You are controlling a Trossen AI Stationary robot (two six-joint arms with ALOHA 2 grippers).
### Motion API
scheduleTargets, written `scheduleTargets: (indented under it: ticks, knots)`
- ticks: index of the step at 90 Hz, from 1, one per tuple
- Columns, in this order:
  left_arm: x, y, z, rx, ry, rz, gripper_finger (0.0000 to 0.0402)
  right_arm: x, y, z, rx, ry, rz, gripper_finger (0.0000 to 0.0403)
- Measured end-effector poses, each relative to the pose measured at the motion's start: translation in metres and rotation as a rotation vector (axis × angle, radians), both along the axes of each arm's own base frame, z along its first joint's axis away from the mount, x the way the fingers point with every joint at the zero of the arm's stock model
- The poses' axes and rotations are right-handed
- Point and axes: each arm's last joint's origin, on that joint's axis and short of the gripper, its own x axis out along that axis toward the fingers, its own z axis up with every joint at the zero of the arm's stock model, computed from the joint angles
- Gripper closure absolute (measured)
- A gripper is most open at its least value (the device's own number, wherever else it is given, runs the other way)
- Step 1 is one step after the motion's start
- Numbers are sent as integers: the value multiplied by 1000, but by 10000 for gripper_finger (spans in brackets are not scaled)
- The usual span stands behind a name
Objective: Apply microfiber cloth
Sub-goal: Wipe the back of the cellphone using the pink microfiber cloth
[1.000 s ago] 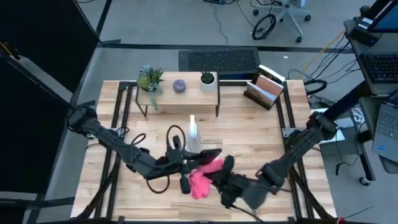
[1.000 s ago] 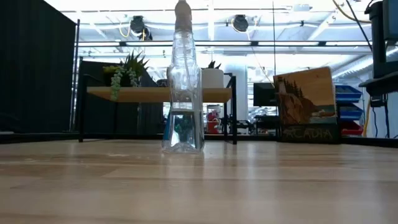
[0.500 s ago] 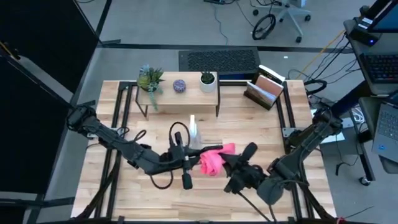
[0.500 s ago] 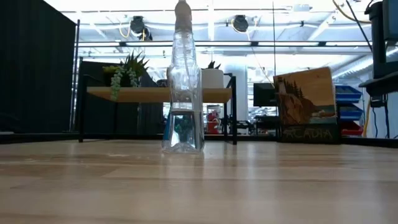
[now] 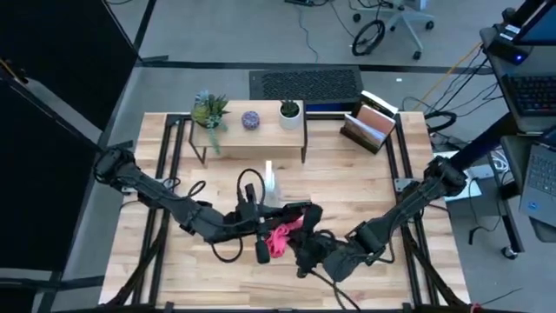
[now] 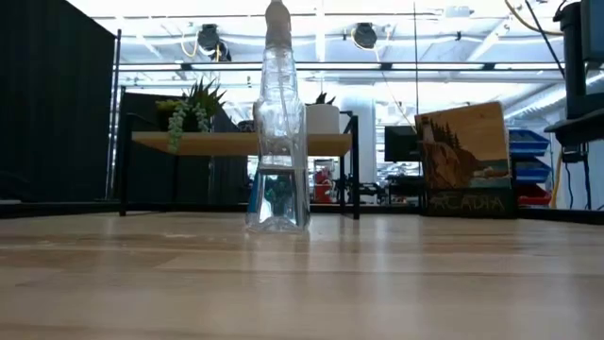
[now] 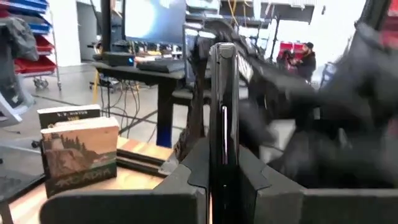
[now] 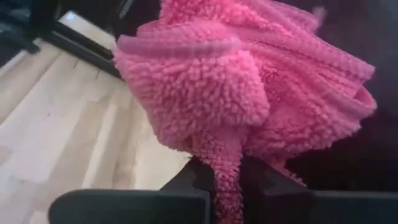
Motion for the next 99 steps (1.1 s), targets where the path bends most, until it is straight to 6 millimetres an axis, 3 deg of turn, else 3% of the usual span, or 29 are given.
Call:
scheduleTargets:
  ticks: [8, 26, 41, 52, 69, 99]
  knots:
    - [-2, -2, 0, 16, 4, 14, 391, 0, 4, -9, -59, 66, 55, 394]
    - [-9, -10, 2, 64, 24, 7, 391, -27, 23, 20, -146, 37, 202, 394]
    - [-12, -11, 2, 104, 46, 32, 391, -63, 29, 70, -188, -106, 41, 394]
    - [-9, -9, -3, 117, 85, 17, 391, -75, 21, 82, -253, -129, -174, 394]
    - [-2, 3, -4, 41, 77, -6, 391, -59, 6, 78, -145, -161, -192, 394]
    - [-1, 3, -3, 31, 49, 36, 391, -12, 2, 24, -126, -43, -125, 394]
